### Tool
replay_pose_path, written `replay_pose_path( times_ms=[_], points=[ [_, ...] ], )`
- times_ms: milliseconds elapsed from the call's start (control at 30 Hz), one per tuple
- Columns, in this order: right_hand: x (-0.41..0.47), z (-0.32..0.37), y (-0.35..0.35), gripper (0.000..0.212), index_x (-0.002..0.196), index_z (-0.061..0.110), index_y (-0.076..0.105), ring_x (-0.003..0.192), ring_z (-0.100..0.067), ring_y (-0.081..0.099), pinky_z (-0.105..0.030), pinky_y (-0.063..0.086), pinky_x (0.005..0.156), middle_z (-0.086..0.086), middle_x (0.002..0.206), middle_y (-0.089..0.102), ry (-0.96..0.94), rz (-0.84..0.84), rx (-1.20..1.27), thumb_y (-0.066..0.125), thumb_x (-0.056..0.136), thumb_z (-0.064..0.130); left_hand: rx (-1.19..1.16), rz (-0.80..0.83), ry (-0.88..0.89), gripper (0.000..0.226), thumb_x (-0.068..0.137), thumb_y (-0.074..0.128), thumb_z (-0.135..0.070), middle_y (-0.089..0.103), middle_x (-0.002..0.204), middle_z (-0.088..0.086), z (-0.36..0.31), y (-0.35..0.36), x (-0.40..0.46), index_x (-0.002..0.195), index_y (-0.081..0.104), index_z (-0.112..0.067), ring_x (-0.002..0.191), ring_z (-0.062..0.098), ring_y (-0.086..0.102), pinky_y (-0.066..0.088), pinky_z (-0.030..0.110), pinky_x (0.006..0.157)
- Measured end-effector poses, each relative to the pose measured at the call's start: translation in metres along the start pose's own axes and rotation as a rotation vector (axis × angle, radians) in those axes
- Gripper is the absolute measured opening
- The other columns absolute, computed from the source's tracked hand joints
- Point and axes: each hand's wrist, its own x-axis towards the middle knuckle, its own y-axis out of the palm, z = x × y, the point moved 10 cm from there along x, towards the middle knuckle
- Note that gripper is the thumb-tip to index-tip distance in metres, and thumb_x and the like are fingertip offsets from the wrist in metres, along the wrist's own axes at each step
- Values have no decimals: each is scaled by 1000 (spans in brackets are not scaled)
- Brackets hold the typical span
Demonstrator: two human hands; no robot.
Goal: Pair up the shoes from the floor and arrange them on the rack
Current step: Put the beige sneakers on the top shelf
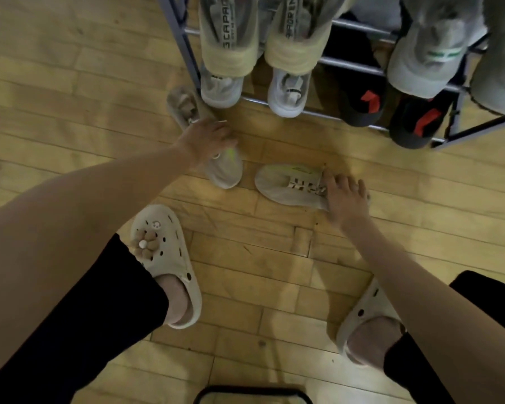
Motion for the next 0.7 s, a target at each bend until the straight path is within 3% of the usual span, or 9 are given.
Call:
replay_pose_path(
  times_ms=[100, 200, 267, 333, 433, 567, 700],
  points=[
    [-11, 0, 3, 86, 148, 11, 20, 122, -40, 46, -50, 37, 105, -20, 134, 48, 30, -22, -27, 72, 79, 19, 137, 80, 21, 62, 92, 58, -22, 34, 151, 9, -3, 1, -4, 147, 30, -21, 141, 26, 31, 28, 42, 114],
    [-28, -1, 11, 88, 146, 10, 20, 115, -43, 49, -51, 41, 95, -21, 129, 48, 99, 35, 32, 73, 78, 27, 116, 87, 5, 65, 90, 60, -17, 34, 149, 13, -12, -13, -7, 147, 29, -20, 140, 29, 31, 25, 43, 116],
    [-37, -4, 15, 84, 144, 12, 20, 116, -44, 46, -53, 40, 94, -20, 128, 46, 157, 51, 140, 68, 78, 30, 12, 118, -30, 72, 86, 67, -25, 38, 144, 15, -20, -16, -11, 147, 30, -17, 134, 33, 35, 27, 45, 114],
    [-48, -15, 21, 79, 142, 14, 22, 119, -46, 43, -55, 37, 96, -21, 130, 44, 260, 53, 284, 65, 78, 31, -103, 136, -90, 96, 66, 81, -42, 42, 136, 16, -31, -24, -16, 144, 32, -16, 126, 34, 39, 35, 44, 106],
    [-70, -39, 30, 76, 141, 13, 24, 125, -45, 39, -56, 35, 98, -22, 135, 41, 467, 42, 488, 63, 80, 35, -391, 104, -296, 107, 51, 81, -60, 43, 131, 17, -46, -30, -21, 139, 38, -16, 120, 35, 41, 43, 44, 93],
    [-88, -57, 37, 69, 135, 7, 32, 125, -45, 39, -56, 36, 98, -22, 132, 44, 598, 7, 721, 60, 83, 43, -645, 131, -574, 103, 57, 70, -72, 45, 131, 20, -71, -20, -29, 136, 40, -14, 120, 37, 42, 41, 44, 94],
    [-93, -58, 34, 69, 131, 6, 37, 125, -44, 40, -54, 37, 99, -22, 130, 46, 609, 8, 744, 60, 82, 48, -752, 160, -690, 103, 68, 72, -62, 39, 140, 22, -99, -8, -37, 145, 27, -11, 128, 38, 36, 35, 46, 102]
  ],
)
